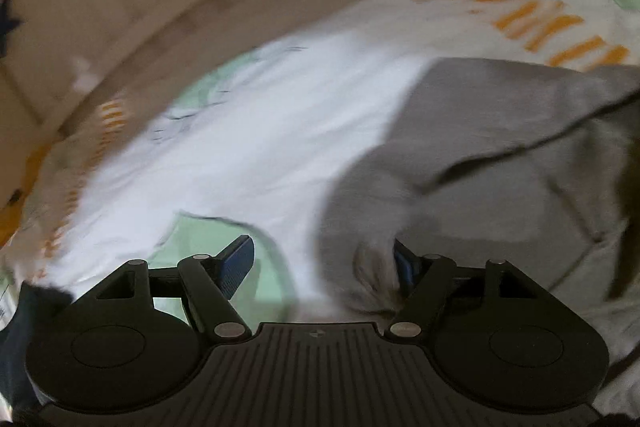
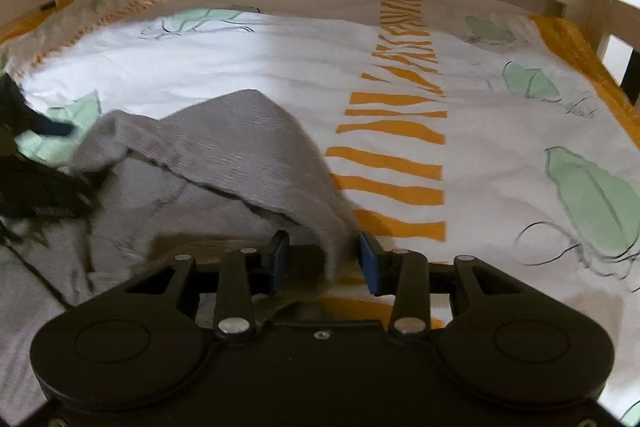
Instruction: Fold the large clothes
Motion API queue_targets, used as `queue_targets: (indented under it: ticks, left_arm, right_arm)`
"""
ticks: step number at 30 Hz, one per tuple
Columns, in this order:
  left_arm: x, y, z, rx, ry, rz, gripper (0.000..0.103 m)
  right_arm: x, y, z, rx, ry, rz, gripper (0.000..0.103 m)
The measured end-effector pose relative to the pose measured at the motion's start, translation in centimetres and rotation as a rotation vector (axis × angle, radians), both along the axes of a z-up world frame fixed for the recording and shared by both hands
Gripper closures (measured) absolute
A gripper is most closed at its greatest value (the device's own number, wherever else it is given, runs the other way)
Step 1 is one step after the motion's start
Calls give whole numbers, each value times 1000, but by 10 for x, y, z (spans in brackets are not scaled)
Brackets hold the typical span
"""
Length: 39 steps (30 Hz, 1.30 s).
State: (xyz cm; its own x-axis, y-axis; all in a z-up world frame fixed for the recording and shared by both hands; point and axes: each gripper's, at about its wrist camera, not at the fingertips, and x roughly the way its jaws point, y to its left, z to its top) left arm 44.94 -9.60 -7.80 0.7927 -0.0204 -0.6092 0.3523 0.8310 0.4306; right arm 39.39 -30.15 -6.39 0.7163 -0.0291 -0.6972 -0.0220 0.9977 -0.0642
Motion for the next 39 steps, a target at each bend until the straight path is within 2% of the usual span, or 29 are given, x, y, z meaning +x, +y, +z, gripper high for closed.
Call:
queue_targets:
  ticks: [2, 4, 6, 8, 10, 12, 17, 21, 24, 25, 26, 28, 29, 32, 34, 36, 39]
  left_arm:
    - [0, 27, 3, -43, 7, 26, 30]
    - [2, 48, 1, -81, 44, 46, 20]
    - [2, 64, -2, -132, 89, 56, 20]
    - [-2, 72, -1, -188, 100, 48, 20]
    - [-5, 72, 4, -205, 97, 43, 20]
    - [-3, 66, 6, -205, 79, 26, 21]
    - [-12, 58, 12, -135, 21, -19, 21]
    - [-15, 70, 12, -179, 34, -21, 21]
    - [-13, 62, 7, -140, 43, -23, 21]
    - [-13, 60, 7, -136, 38, -23, 25]
    - [-12, 59, 8, -131, 37, -24, 35]
    - [-13, 58, 18, -143, 19, -30, 46]
    - [-16, 58, 25, -143, -6, -31, 46]
    - [-28, 57, 44, -136, -81, -69, 46]
    - [-36, 59, 52, -145, -95, -105, 45]
    - [-42, 61, 44, -114, -60, -133, 45]
    - [-44, 65, 14, -44, 49, -162, 41]
  right_arm:
    - [-3, -9, 2, -12, -17, -31, 54]
    - [-6, -22, 3, 23, -21, -68, 54]
    - [-8, -35, -1, 79, -8, -100, 47]
    - [-10, -43, -7, 120, 10, -113, 45]
    - [-13, -42, -10, 124, 10, -102, 45]
    - [-13, -40, -8, 116, 4, -91, 45]
    - [-13, -36, 0, 118, -23, -58, 44]
    - [-26, -48, 0, 111, -33, -99, 44]
    - [-27, -46, -8, 84, -7, -98, 44]
    - [-26, -43, -8, 73, -6, -98, 44]
    - [-25, -40, -7, 68, -7, -93, 45]
    - [-20, -36, -3, 95, 3, -57, 72]
    - [-18, -33, 1, 103, 5, -26, 94]
    - [-22, -17, 26, 1, -77, 40, 91]
    - [-29, -17, 43, 17, -127, 52, 91]
    - [-37, -21, 48, 50, -135, 49, 91]
    - [-48, -27, 26, 45, -55, 56, 90]
